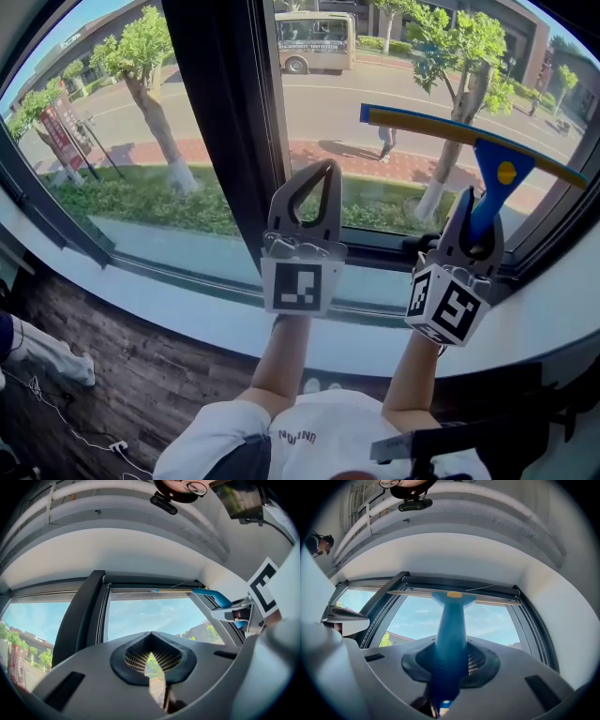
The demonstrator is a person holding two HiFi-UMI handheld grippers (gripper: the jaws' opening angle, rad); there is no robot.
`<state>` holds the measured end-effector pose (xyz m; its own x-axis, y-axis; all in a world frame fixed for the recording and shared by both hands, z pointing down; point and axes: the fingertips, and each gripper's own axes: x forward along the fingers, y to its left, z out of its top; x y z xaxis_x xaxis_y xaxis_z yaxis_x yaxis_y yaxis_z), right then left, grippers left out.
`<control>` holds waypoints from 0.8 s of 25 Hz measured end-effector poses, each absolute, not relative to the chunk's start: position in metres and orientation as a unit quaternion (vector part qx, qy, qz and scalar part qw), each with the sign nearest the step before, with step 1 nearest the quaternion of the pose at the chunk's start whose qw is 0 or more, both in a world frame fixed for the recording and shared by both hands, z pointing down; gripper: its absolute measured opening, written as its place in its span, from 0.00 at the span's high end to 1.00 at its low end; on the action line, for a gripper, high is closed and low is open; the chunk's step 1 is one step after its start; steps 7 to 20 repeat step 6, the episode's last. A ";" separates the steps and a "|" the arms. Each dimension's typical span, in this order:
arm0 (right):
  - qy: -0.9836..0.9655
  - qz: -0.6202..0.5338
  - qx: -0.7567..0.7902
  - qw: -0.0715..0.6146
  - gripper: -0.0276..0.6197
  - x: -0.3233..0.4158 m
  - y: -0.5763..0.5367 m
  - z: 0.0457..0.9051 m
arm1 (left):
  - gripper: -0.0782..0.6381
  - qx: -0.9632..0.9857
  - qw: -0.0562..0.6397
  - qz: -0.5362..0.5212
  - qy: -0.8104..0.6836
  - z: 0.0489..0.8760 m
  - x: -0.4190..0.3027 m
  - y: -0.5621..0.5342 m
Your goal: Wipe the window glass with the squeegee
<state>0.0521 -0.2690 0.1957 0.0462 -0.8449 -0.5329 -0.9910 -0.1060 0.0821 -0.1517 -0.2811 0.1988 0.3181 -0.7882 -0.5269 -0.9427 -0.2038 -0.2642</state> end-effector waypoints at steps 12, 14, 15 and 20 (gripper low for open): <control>0.652 0.232 -0.705 0.157 0.81 0.053 -0.271 0.197 | 0.89 -0.763 0.280 0.135 0.567 0.200 -0.151 -0.281; 0.652 0.232 -0.705 0.157 0.81 0.053 -0.271 0.197 | 0.89 -0.763 0.280 0.135 0.567 0.200 -0.151 -0.281; 0.652 0.232 -0.705 0.157 0.81 0.053 -0.271 0.197 | 0.89 -0.763 0.280 0.135 0.567 0.200 -0.151 -0.281; 0.652 0.232 -0.705 0.157 0.81 0.053 -0.271 0.197 | 0.89 -0.763 0.280 0.135 0.567 0.200 -0.151 -0.281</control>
